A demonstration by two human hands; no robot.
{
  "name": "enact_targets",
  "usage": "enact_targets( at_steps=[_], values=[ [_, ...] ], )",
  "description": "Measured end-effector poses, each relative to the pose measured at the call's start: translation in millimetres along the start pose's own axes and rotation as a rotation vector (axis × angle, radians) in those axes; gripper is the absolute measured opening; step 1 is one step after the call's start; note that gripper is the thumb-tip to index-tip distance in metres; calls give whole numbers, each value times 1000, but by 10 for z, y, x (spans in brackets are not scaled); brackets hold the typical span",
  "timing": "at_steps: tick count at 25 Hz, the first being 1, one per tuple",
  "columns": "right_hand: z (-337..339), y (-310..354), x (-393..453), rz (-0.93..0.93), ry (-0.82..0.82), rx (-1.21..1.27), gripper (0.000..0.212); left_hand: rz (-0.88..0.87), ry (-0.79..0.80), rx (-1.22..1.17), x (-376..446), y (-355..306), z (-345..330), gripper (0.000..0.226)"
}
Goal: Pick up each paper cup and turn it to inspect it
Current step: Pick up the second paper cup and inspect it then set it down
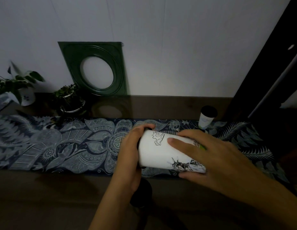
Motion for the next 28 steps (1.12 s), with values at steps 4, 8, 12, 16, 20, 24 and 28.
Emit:
enact_targets(
  at_steps=[4, 8, 12, 16, 20, 24, 28],
  values=[
    [-22, -68, -11, -450, 6, 827, 66, -179, 85, -46, -44, -93, -9, 35],
    [-209, -42, -114, -836, 127, 1486, 41, -262, 110, -21, -102, -130, -16, 36],
    [-15, 6, -16, -186, 34, 270, 73, -101, 47, -60, -66, -44, 1, 33],
    [-18, 4, -63, -152, -10, 243, 72, -138, 104, -63, -82, -53, -8, 36],
    [-228, -39, -167, -859, 118, 1467, 37, -279, 120, -57, -108, -95, -23, 38],
    [-70, -18, -75, -536, 112, 926, 58, -187, 18, -79, -67, -36, 10, 34],
    [14, 100, -92, 10, -31, -2, 74, -149, 30, -64, -78, -14, 21, 37]
  ],
)
Point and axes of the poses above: each hand's wrist, its own x-axis towards the middle knuckle, its own z-axis out of the back of the hand, y = z × x, the point moved 5 cm from there along x, towards the middle knuckle, and after that the axes turned 1 degree about x, right-handed, at the moved point
